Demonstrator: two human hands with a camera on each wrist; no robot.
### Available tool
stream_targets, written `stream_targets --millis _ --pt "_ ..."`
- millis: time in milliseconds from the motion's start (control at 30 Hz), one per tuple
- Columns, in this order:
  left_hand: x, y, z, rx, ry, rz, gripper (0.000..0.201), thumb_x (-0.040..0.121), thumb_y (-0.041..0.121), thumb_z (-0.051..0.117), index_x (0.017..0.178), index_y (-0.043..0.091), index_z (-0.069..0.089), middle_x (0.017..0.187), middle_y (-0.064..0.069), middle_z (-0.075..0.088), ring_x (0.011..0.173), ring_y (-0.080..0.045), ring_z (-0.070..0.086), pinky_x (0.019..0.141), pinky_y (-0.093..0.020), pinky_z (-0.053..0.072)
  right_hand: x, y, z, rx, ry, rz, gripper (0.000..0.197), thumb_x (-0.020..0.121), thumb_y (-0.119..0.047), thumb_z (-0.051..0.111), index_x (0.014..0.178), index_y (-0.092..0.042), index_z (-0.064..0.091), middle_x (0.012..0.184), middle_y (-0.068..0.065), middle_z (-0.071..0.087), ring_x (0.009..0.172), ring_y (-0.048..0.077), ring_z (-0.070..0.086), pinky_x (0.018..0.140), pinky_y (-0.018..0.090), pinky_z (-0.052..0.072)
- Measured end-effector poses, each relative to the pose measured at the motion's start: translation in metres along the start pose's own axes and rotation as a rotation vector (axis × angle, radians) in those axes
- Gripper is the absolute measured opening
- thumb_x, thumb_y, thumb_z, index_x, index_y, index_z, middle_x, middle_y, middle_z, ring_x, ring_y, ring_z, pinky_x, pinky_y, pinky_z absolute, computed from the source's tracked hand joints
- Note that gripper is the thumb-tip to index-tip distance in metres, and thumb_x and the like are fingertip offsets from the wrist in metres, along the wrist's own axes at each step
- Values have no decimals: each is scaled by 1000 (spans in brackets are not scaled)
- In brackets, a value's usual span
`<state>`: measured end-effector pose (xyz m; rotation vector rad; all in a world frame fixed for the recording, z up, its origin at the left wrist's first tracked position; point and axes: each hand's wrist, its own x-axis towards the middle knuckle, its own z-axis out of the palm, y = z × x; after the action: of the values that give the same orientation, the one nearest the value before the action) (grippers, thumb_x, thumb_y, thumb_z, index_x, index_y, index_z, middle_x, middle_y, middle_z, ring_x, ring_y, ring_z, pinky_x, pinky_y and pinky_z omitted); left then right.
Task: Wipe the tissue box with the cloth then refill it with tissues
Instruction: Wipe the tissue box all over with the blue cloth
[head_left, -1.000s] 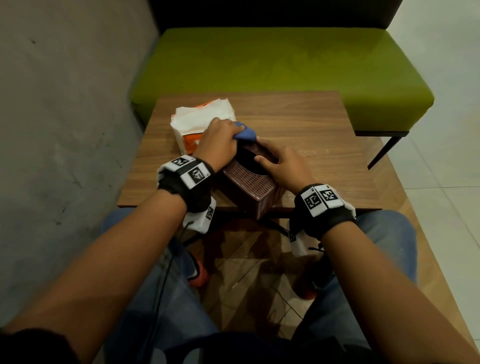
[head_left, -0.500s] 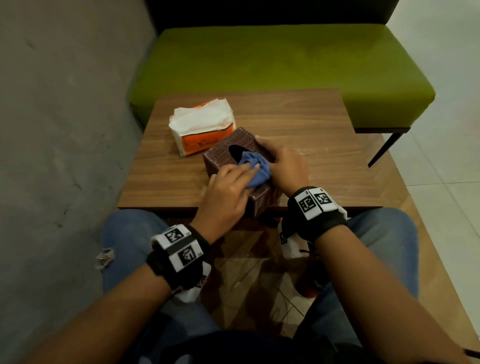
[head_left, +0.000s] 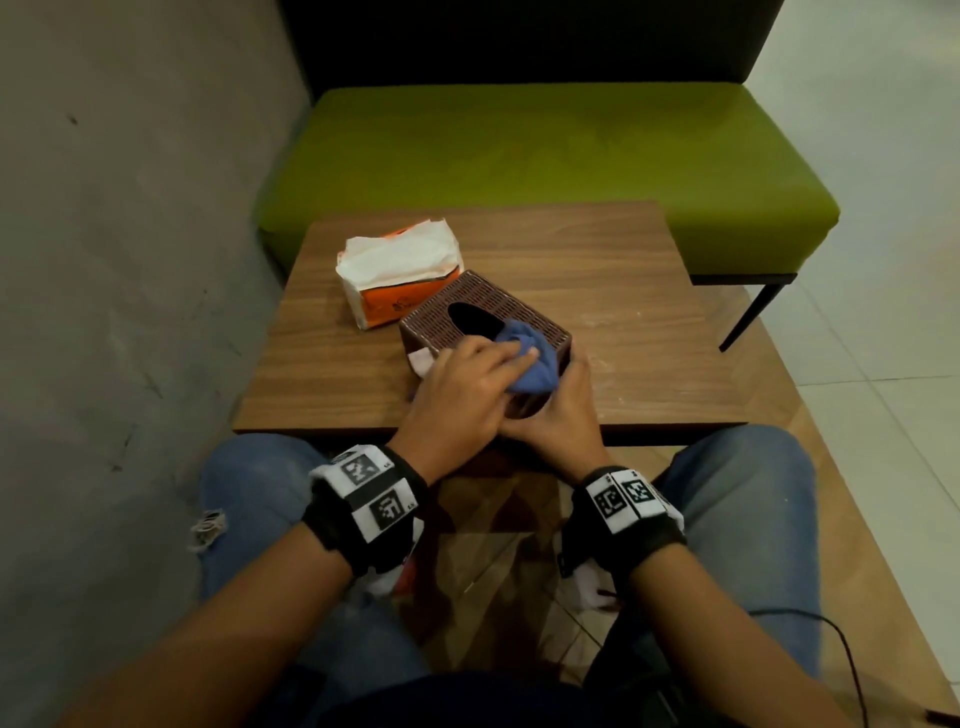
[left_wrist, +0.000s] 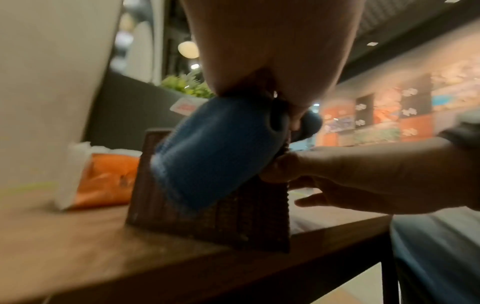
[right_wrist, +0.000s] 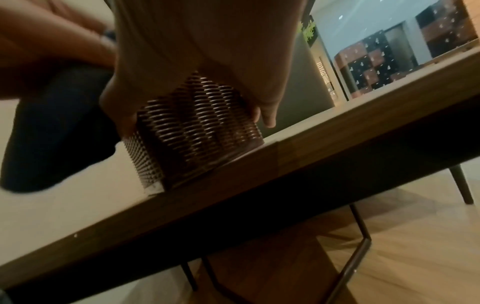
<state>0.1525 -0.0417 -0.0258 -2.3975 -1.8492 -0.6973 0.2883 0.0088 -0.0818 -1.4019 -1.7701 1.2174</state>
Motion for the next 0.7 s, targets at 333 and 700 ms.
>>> stream_targets --millis 333,700 --pt "77 -54 4 164 -153 -305 43 96 21 42 139 18 41 141 -6 48 119 -31 43 96 -41 36 -3 -2 3 -136 125 -86 125 44 -38 94 141 0 25 138 11 37 132 22 37 111 34 35" --pt "3 -7 3 -46 -20 90 48 81 21 41 125 14 59 124 -5 63 100 -20 45 80 -33 34 -5 -4 3 -33 37 -101 120 44 -48 82 142 -22 18 141 8 34 133 23 38 113 35 35"
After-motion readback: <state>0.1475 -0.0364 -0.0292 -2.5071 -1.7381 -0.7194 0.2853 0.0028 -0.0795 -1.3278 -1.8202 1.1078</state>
